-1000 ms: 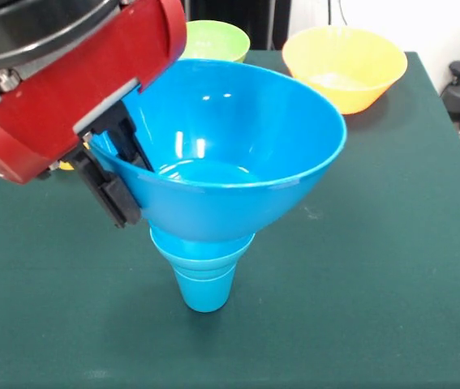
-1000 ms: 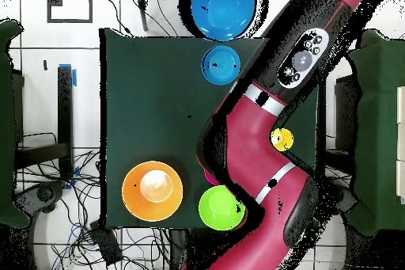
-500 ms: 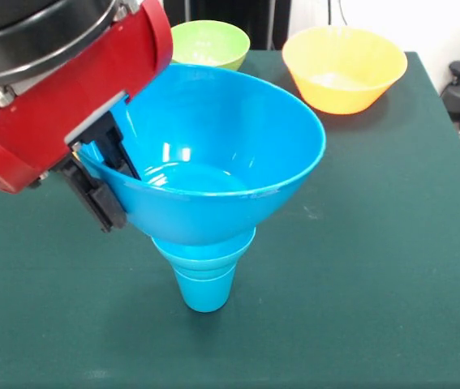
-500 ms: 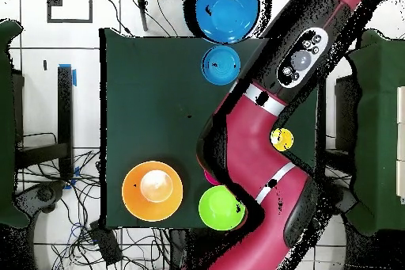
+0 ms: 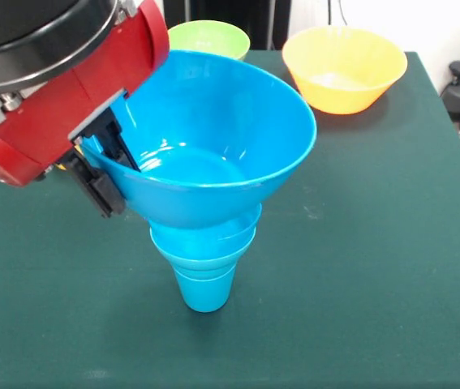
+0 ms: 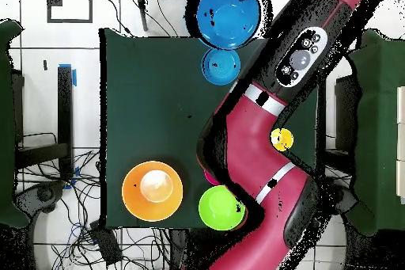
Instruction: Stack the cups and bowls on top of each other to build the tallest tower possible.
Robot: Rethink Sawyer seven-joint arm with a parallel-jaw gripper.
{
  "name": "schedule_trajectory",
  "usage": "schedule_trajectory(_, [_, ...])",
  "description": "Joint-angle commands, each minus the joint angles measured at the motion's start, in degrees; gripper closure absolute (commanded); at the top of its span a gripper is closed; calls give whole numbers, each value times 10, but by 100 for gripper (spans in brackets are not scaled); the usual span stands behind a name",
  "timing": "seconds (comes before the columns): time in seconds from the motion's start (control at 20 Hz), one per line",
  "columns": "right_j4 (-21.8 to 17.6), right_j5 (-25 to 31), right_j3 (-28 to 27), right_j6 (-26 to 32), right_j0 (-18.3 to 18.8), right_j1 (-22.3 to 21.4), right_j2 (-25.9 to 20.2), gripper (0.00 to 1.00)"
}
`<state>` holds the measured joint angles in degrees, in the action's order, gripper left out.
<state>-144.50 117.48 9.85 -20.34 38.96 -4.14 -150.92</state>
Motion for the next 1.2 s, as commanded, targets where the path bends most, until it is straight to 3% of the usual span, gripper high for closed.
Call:
schedule_trajectory(0.05, [-56, 87, -52, 175, 9, -1, 46, 100])
schedule_trajectory(0.4, [-55, 120, -50, 176, 11, 3, 51, 100])
schedule_trajectory(1.2, [-47, 121, -60, 170, 6, 15, 29, 100])
